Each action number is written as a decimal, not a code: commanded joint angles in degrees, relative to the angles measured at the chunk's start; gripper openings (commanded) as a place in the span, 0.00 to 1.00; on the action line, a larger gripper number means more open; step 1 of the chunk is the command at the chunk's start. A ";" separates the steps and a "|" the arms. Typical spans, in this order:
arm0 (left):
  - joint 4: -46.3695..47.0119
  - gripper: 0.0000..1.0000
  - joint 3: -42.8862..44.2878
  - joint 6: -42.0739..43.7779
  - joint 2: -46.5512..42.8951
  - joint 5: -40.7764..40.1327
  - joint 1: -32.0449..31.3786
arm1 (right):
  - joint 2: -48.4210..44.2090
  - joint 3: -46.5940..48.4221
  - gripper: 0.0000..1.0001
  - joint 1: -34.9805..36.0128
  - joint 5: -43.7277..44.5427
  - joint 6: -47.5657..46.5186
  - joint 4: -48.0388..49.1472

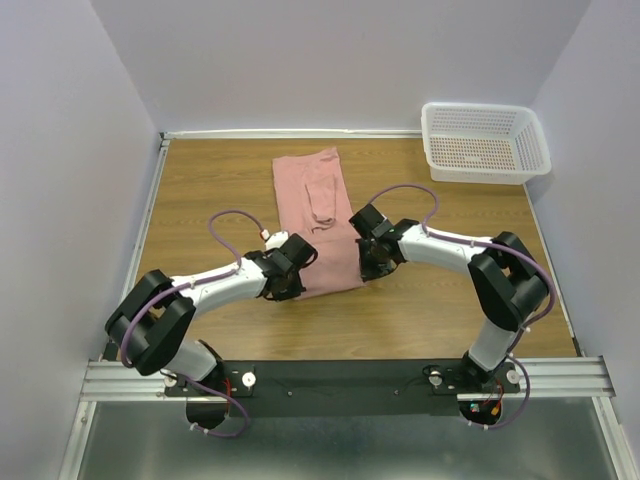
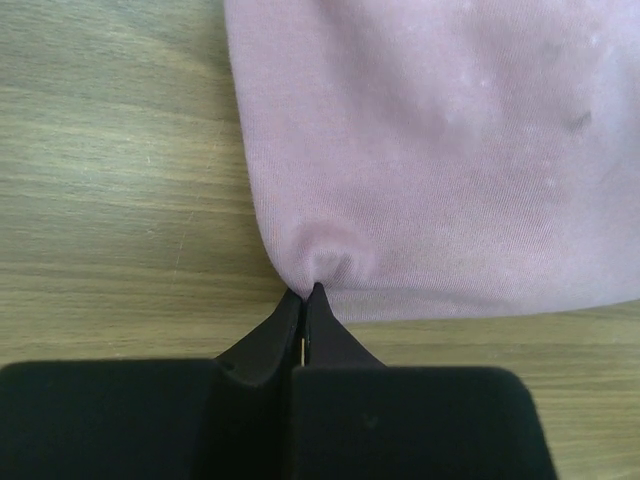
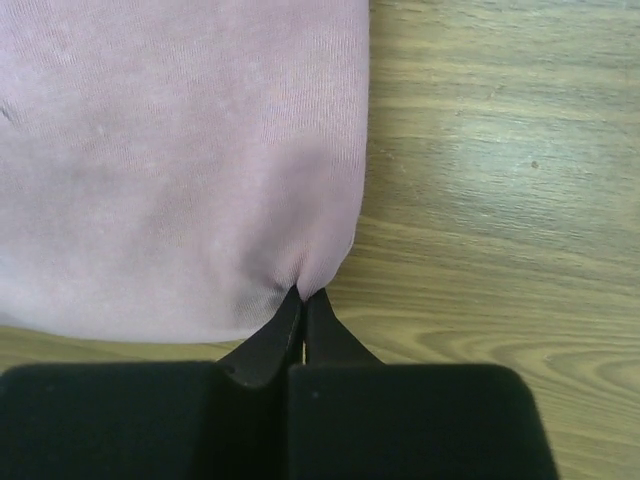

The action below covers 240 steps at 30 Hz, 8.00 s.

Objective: Fold and stack the t-shirts
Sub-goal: Fold the tshirt

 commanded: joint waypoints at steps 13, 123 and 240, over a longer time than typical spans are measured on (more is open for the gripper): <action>-21.57 0.00 1.51 2.06 -14.15 27.05 -22.18 | -11.59 -7.37 0.01 1.88 -14.56 -10.11 -36.21; 26.60 0.69 5.29 15.94 -2.11 1.49 28.17 | 16.01 31.40 0.61 -7.62 -12.62 -23.39 22.66; 22.63 0.11 -13.87 -4.01 -5.02 14.49 15.34 | 16.69 10.48 0.24 -8.76 -66.06 2.19 39.17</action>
